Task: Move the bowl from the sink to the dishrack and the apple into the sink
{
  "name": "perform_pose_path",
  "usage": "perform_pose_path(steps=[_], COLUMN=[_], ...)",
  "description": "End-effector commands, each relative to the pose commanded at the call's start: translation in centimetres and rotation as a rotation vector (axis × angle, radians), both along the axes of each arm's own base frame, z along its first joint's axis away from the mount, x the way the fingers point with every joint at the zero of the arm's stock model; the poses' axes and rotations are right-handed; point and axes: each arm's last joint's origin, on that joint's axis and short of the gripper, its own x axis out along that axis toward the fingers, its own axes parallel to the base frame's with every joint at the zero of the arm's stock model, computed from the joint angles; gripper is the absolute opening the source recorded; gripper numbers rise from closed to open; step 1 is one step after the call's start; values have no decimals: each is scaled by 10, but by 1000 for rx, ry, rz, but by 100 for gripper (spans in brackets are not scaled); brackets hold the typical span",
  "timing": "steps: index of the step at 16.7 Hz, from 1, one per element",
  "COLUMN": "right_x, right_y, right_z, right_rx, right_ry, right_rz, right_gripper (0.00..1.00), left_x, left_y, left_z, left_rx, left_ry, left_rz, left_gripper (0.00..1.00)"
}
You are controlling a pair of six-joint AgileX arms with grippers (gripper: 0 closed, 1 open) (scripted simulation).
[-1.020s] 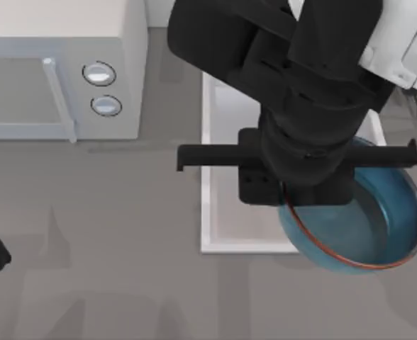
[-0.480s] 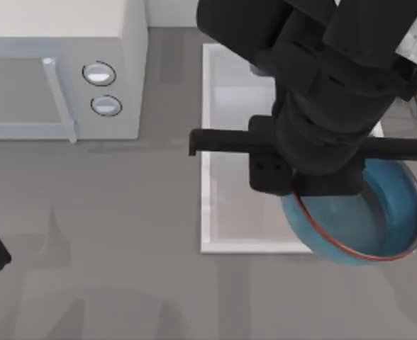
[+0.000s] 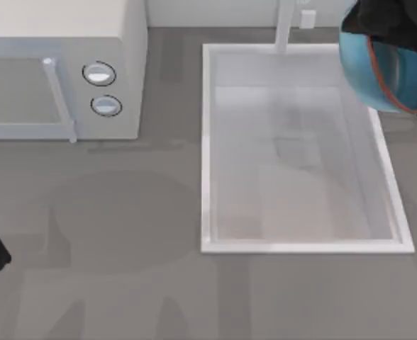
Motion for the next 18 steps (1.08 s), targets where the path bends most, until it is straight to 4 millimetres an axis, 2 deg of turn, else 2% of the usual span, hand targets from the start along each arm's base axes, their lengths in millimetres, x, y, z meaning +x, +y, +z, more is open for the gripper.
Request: perform_pose_path(steps=[3,5,8,10,13,18], right_x=[23,28,20,11,0,-1], right_y=[-71,-118,-183,-216,-243,-247], right_z=[14,23,33,37,39,40], right_rx=[31,-17,-164,-274,-389,-409], right_ry=[-295,-497,-744,-853,-937,-948], right_rz=[-64,-113,-190,-234,-271,-276], right_gripper=[0,0,0,0,0,0], left_x=[0,0,0,0,0,0], left_y=[0,0,0,0,0,0], left_z=[0,0,0,0,0,0], left_rx=[0,0,0,0,0,0], left_ry=[0,0,0,0,0,0], left_rz=[0,0,0,0,0,0], left_gripper=[100,100,100,100,100,100])
